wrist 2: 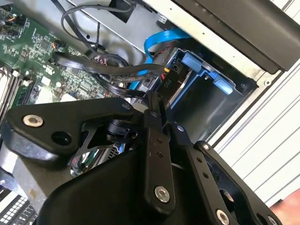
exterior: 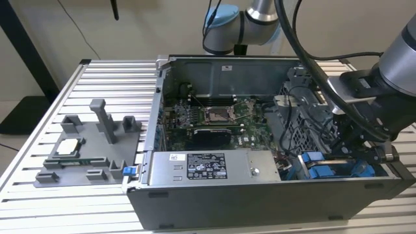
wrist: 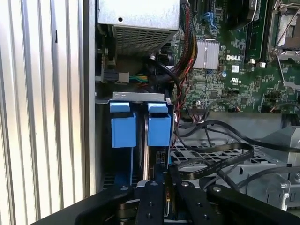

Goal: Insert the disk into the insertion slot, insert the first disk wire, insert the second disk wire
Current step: 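Insert the second disk wire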

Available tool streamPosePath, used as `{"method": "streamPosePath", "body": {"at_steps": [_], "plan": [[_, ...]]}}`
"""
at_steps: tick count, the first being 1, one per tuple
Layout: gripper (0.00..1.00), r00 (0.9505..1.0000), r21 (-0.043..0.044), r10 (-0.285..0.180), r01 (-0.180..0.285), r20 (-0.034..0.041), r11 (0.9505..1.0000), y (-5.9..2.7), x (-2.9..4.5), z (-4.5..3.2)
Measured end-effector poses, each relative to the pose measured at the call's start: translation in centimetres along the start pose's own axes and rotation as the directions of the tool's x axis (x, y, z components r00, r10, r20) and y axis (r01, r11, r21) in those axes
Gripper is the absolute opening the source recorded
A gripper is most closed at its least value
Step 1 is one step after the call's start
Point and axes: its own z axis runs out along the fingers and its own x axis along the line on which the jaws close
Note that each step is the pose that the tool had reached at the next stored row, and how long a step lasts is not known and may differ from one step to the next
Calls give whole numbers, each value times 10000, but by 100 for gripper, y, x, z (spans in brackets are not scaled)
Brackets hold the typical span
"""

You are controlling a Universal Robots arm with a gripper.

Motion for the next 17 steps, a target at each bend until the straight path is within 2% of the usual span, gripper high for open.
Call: {"method": "streamPosePath", "body": {"at_steps": [8, 14, 15, 17], "plan": [[0, 10000, 6, 38, -38, 1, 10000, -7, 2, 19], [0, 10000, 15, 82, -82, 0, 10000, -4, 12, 76], [100, 10000, 15, 82, -82, 0, 10000, -4, 12, 76], [100, 10000, 14, 83, -83, 8, 10000, -4, 12, 76]]}}
